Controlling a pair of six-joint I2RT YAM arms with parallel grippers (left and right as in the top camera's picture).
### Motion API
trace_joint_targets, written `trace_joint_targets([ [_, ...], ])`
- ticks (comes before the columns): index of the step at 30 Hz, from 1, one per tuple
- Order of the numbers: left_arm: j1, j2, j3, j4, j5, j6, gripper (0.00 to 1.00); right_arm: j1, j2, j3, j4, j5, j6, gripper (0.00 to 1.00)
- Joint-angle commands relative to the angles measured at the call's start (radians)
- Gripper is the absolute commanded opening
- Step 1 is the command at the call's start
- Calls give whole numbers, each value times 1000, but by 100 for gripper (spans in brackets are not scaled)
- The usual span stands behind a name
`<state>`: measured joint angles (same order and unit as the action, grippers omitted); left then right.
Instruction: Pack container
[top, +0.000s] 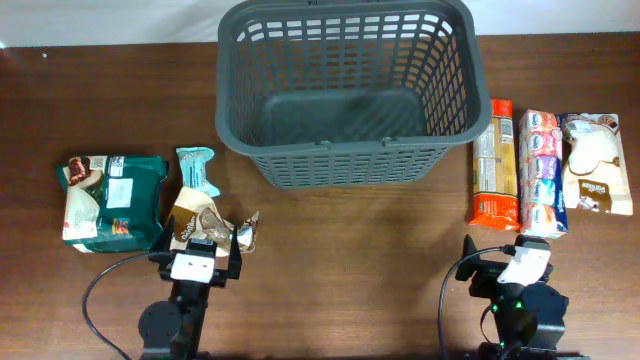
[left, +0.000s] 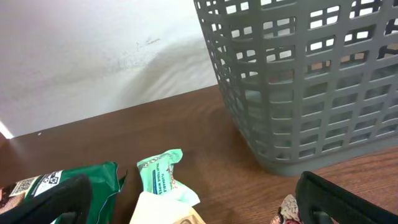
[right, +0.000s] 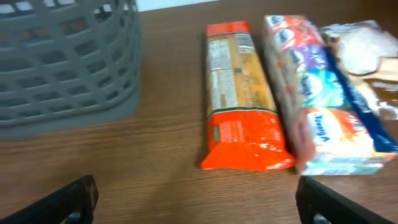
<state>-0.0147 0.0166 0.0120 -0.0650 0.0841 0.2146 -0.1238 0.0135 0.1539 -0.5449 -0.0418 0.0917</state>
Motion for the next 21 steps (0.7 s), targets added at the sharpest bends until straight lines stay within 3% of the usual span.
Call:
trace_joint_targets([
  [1, -2, -5, 8, -20, 80, -72, 99, -1, -10, -6, 4, -155, 74, 99],
  [8, -2, 0, 115, -186, 95, -265, 99, -1, -10, 3, 48, -354, 112, 99],
  [14, -2, 126, 375, -316, -22, -218, 99, -1, 15, 146, 55, -333, 89, 99],
  [21, -2, 518, 773, -491, -93, -80, 99, -1, 242, 511, -85, -113, 39, 99],
])
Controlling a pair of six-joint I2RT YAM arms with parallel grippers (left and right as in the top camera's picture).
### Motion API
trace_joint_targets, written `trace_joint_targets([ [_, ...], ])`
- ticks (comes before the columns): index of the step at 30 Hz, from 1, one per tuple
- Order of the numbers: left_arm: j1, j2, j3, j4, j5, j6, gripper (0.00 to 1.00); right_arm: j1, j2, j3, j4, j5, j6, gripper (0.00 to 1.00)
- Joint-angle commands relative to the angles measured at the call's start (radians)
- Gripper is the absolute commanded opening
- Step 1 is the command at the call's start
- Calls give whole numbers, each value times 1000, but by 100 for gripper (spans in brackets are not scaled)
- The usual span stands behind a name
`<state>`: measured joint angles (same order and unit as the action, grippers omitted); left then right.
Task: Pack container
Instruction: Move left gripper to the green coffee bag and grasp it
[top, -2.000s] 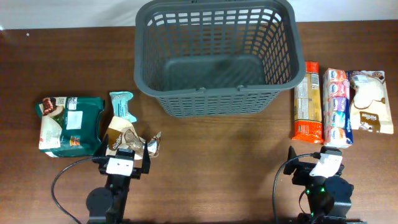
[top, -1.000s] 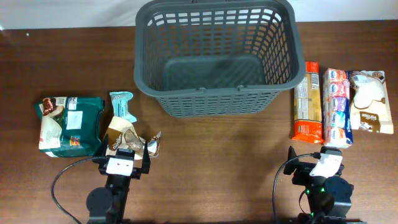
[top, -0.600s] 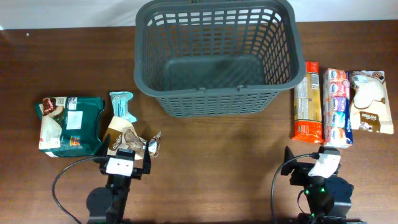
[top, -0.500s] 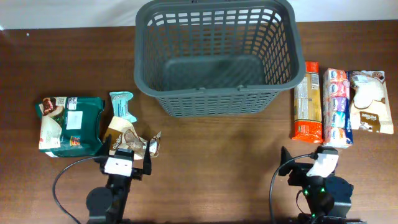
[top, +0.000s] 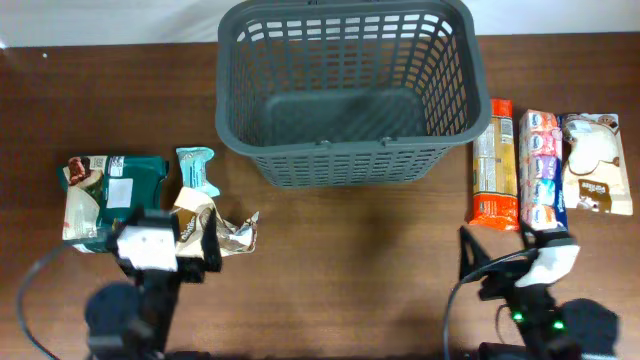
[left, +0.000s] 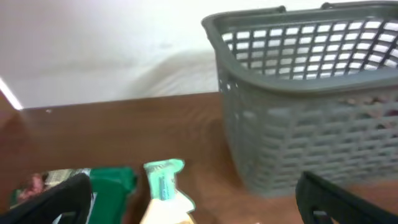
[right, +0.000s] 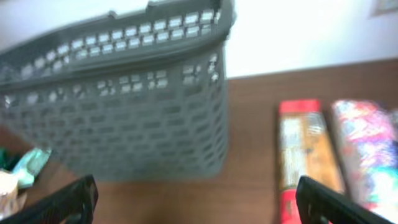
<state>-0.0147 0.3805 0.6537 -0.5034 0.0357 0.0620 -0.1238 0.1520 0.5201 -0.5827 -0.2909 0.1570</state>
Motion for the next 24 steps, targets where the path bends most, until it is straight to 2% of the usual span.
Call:
trace_joint_targets([
  [1, 0, 218, 190, -84, -44, 77, 99, -1, 150, 198, -76, 163, -34, 99],
  [7, 90, 565, 561, -281, 13, 91, 99, -2, 508, 547, -253, 226, -101, 99],
  [12, 249, 776, 817, -438, 123, 91, 99, -3, 780, 818, -421, 368, -101, 99],
  [17, 364, 847, 883, -486, 116, 90, 99, -3, 988, 998, -544, 427, -101, 99],
  [24, 382, 849, 882, -554, 117, 103, 99, -3, 1101, 1006, -574, 427, -101, 99],
])
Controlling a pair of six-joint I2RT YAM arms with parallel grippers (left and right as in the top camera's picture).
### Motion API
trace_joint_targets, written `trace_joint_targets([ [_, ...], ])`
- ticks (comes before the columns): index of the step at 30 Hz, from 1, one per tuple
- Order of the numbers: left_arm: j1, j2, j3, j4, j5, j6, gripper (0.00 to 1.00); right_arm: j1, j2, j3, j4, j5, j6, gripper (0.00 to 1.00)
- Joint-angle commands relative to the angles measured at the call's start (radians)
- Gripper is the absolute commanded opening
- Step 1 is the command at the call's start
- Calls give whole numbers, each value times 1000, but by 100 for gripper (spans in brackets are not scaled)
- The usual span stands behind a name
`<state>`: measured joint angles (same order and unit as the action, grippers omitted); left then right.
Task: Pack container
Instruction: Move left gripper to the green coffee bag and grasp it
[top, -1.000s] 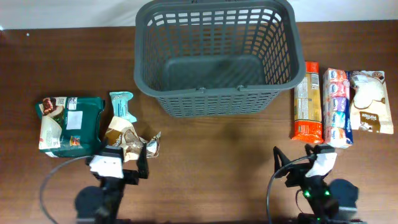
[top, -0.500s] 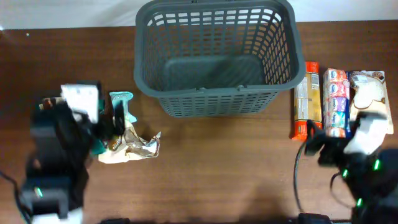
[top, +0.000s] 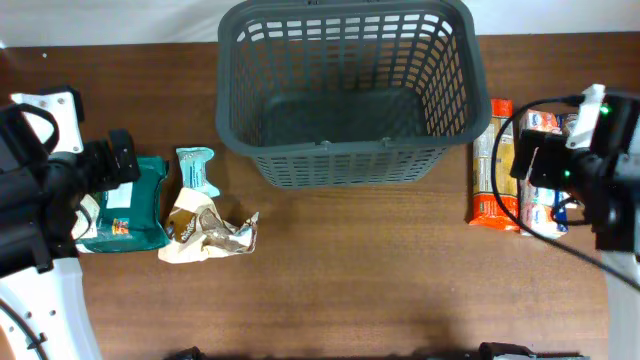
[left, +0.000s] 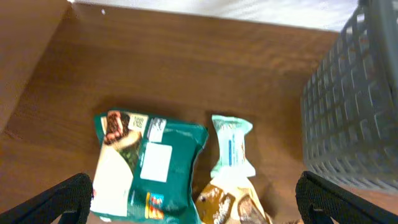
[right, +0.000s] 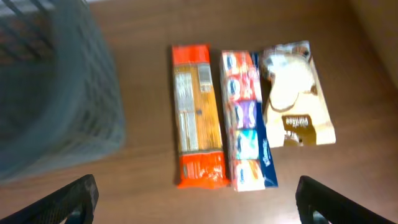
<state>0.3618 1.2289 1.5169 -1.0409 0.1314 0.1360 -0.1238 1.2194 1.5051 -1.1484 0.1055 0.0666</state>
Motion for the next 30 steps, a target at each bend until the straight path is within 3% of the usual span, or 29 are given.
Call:
trace_joint_targets([
  [1, 6, 1, 16, -21, 18, 61, 99, -3, 46, 20, -11, 31, -10, 99],
  [9, 9, 128, -19, -16, -239, 86, 99, -3, 140, 20, -28, 31, -10, 99],
  [15, 14, 306, -19, -18, -242, 87, 99, -3, 209, 20, -26, 31, -10, 99],
  [22, 14, 385, -19, -37, -242, 75, 99, -3, 271, 20, -26, 31, -10, 99],
  [26, 13, 406, -19, -45, -270, 33, 94, -3, 298, 20, -26, 31, -10, 99],
  [30, 47, 431, -19, -34, -283, 14, 99, -3, 321, 20, -26, 31, -10, 99],
])
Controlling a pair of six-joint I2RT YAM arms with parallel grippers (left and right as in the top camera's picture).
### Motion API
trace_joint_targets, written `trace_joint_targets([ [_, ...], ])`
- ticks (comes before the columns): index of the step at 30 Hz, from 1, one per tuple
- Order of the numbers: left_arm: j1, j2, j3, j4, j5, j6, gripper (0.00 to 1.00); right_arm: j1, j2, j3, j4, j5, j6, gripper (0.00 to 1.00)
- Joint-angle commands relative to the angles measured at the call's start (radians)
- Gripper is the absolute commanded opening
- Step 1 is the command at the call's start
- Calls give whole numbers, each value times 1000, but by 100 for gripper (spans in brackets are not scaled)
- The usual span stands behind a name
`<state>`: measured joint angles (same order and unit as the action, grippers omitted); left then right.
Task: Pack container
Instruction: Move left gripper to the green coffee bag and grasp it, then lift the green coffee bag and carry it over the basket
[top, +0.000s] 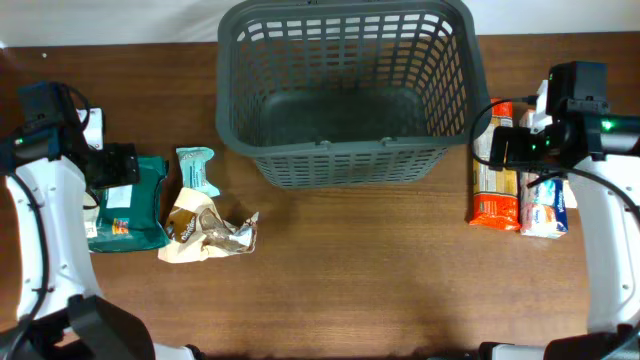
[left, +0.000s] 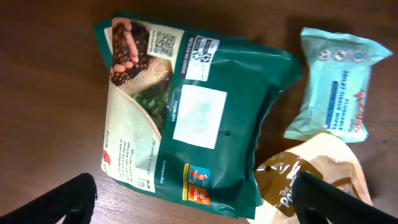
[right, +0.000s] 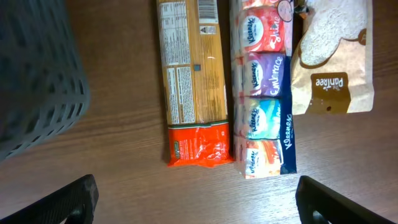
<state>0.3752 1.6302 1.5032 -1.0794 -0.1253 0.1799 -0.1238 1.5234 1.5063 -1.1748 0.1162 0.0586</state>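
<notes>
The grey basket (top: 345, 160) stands empty at the back centre. Left of it lie a green coffee bag (left: 186, 118), a mint tissue pack (left: 336, 74) and a crumpled brown bag (left: 311, 180). My left gripper (left: 196, 205) hangs open above the coffee bag, pointing straight down. To the basket's right are an orange pasta packet (right: 191, 81), a multicoloured tissue multipack (right: 264, 87) and a brown bread bag (right: 333, 59). My right gripper (right: 196, 205) is open above the near ends of the pasta and tissues, holding nothing.
The basket's wall (right: 31, 74) rises close on the left of the pasta packet. The brown table (top: 360, 280) runs bare in front of the basket. In the overhead view the right arm (top: 570, 110) covers most of the bread bag.
Both grippers are closer to the packets below them. The left one now looks straight down on the coffee bag, the right one on the pasta and tissues. No packet has moved.
Both arms were folded at the table's front edge, grippers open and facing the basket. Then they stood higher there, then high over the left and right groups of packets. Now they are lower over those groups, still open.
</notes>
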Motion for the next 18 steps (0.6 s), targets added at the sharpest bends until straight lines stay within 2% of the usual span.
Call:
trace_joint_targets([
  [1, 50, 39, -5, 6, -8, -16, 99, -3, 22, 19, 0, 19, -2, 99],
  [4, 122, 71, -5, 11, 154, 122, 100, -3, 28, 19, 0, 20, -2, 99],
  [7, 203, 100, -5, 5, 261, 205, 100, -3, 28, 19, 0, 19, -2, 99],
  [11, 315, 122, -5, 13, 327, 306, 100, -3, 28, 19, 0, 19, -2, 99],
  [13, 354, 126, -5, 28, 430, 385, 99, -3, 28, 19, 0, 19, -2, 99],
  [18, 401, 156, -5, 101, 481, 420, 100, -3, 28, 19, 0, 20, -2, 99],
])
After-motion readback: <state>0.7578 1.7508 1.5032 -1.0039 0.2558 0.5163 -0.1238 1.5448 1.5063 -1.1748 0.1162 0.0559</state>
